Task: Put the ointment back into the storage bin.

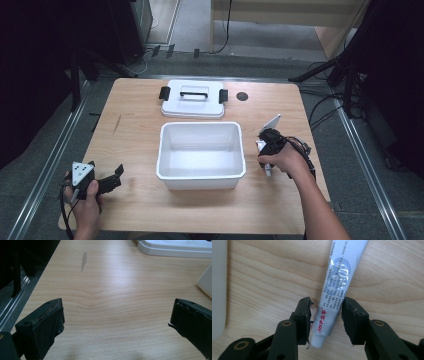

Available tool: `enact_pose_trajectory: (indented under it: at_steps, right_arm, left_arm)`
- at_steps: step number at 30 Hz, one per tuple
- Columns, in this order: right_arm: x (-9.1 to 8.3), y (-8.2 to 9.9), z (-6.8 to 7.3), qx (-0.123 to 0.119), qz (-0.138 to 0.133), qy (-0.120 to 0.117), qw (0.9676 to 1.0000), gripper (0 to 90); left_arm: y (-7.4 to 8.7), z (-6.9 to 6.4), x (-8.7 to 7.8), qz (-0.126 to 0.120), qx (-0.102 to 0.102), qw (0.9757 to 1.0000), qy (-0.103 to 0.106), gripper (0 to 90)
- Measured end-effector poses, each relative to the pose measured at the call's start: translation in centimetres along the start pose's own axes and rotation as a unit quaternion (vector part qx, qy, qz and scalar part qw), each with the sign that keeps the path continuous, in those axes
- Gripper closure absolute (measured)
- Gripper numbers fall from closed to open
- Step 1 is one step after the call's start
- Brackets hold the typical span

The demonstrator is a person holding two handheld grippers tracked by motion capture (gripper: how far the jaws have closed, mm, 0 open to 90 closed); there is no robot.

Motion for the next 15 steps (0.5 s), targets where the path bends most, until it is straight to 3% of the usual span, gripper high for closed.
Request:
enact_pose_trajectory:
  at_steps: [4, 11, 15]
  right_arm:
    - [0.5, -0.13, -0.08, 0.003, 0.015, 0.004, 0.9999, 70.2]
    - [0.52, 0.02, 0.01, -0.011, 0.019, 0.011, 0.9997, 71.4]
    - [0.59, 0.04, 0.2, -0.025, 0.013, 0.03, 0.9991, 71.8]
  left_arm:
    - [0.01, 0.0, 0.01, 0.001, -0.001, 1.0, 0.001, 0.0]
    - [0.0, -0.02, 0.03, 0.002, 0.001, 1.0, 0.003, 0.0]
    - [0.01, -0.03, 0.03, 0.002, 0.0, 1.0, 0.003, 0.0]
Point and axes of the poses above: each handheld gripper's, and its own axes: x roughly forward along the jaws, y roughly out of its underside, z roughly to its left, the point moved 7 cm from there along x, roughly forward along the jaws, and after that the axes turned 1 degree about y, right-handed, at the moved point
